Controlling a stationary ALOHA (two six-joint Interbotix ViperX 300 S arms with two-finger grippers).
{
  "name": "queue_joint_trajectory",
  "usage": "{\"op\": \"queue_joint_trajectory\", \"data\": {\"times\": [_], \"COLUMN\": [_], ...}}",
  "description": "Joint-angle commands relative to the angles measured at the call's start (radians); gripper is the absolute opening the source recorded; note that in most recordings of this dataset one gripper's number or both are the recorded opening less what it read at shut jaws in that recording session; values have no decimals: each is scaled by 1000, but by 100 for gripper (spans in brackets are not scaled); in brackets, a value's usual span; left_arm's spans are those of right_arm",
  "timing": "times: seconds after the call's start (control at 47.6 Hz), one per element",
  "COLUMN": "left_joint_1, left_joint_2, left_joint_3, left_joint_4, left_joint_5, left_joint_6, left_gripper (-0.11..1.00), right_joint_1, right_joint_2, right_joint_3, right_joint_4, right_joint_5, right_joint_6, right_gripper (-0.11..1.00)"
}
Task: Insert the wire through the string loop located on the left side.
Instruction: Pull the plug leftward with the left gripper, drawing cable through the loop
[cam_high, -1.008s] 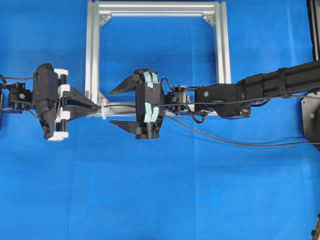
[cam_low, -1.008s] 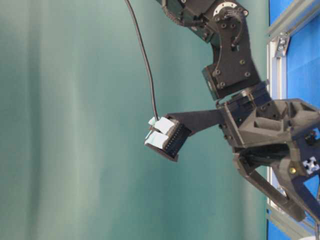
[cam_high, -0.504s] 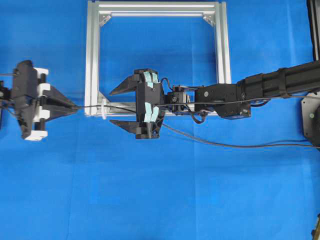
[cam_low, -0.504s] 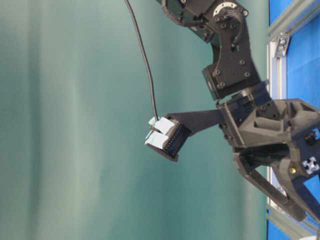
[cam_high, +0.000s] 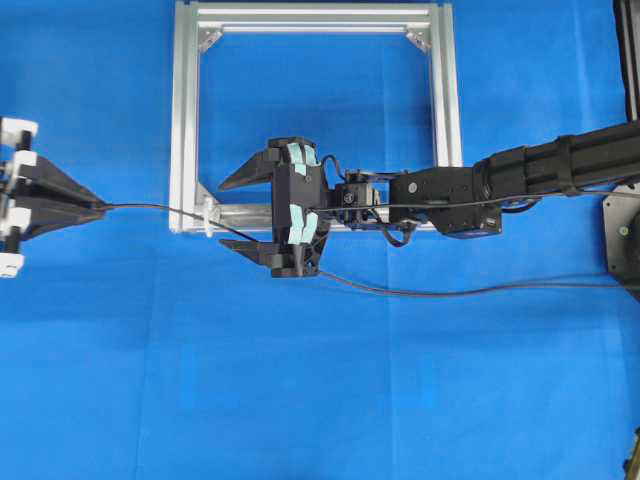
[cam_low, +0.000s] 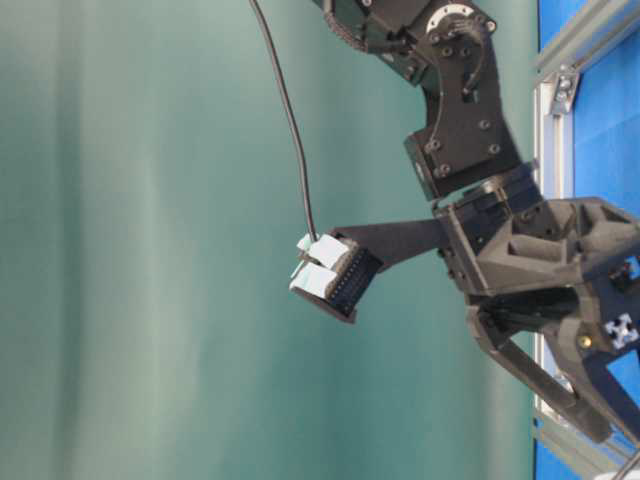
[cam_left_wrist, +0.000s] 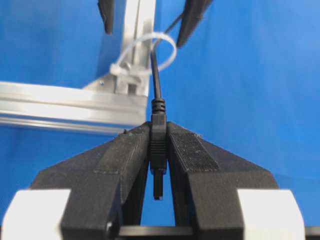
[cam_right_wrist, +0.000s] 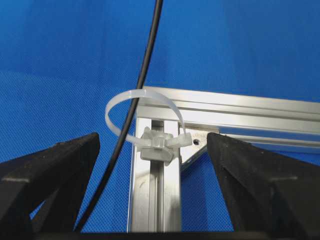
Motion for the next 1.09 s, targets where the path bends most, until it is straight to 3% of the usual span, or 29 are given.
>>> {"op": "queue_joint_trajectory", "data": {"times": [0.0,0.126,0.273,1.071], "left_joint_1": [3,3,3,-32], "left_joint_2": [-83,-179,-207,-179], "left_joint_3": [-48,-78,-86,-63], "left_joint_4": [6,11,11,12], "left_joint_5": [78,201,261,192], "left_joint_6": [2,2,2,6], "left_gripper": [8,8,8,8], "right_joint_1": [-2,-3,-2,-2], "right_joint_2": [-21,-21,-21,-21], "right_joint_3": [-14,-15,-17,-17], "right_joint_4": [3,3,3,3], "right_joint_5": [-6,-8,-8,-11], "right_joint_6": [2,2,2,0], "right_gripper": [96,96,96,96]}}
